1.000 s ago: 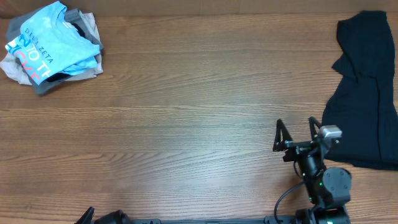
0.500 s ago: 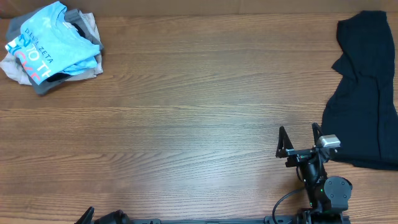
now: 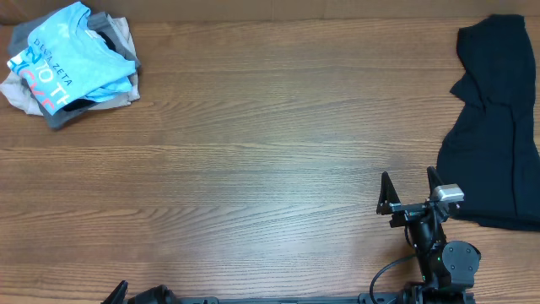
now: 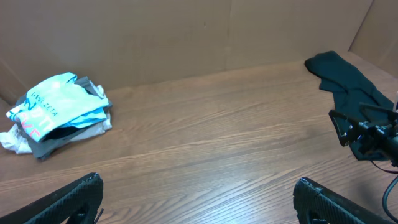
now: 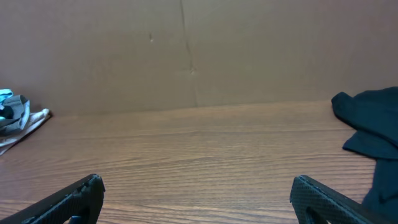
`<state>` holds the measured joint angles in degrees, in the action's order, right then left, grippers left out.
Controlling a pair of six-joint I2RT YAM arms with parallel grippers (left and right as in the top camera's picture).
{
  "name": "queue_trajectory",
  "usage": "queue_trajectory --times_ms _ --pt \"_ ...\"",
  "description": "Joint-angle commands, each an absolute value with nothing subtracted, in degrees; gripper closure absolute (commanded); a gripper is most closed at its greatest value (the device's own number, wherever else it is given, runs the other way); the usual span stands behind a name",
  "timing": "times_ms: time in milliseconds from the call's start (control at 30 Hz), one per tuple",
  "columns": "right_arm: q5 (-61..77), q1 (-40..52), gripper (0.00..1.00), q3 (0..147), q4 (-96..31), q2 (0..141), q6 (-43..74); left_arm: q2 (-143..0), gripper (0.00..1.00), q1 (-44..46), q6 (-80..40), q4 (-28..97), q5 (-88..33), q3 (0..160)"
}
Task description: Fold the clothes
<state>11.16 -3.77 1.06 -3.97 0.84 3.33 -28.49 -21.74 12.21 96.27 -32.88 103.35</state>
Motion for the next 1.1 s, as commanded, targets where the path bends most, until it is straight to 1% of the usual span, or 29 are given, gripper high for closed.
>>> queue_trajectory --times_ms 0,967,1067 --pt "11.5 -4.3 0.0 0.4 -3.7 0.2 3.0 -27.8 0.0 -21.8 11.6 96.3 -32.8 103.2" --pt "11.5 -4.3 0.0 0.4 -3.7 0.2 3.0 -27.8 0.0 -21.8 11.6 96.6 -32.9 103.2" --pt "11.5 -4.3 0.0 0.4 -3.7 0.2 3.0 -27.8 0.0 -21.9 9.2 95.1 -36.7 102.7"
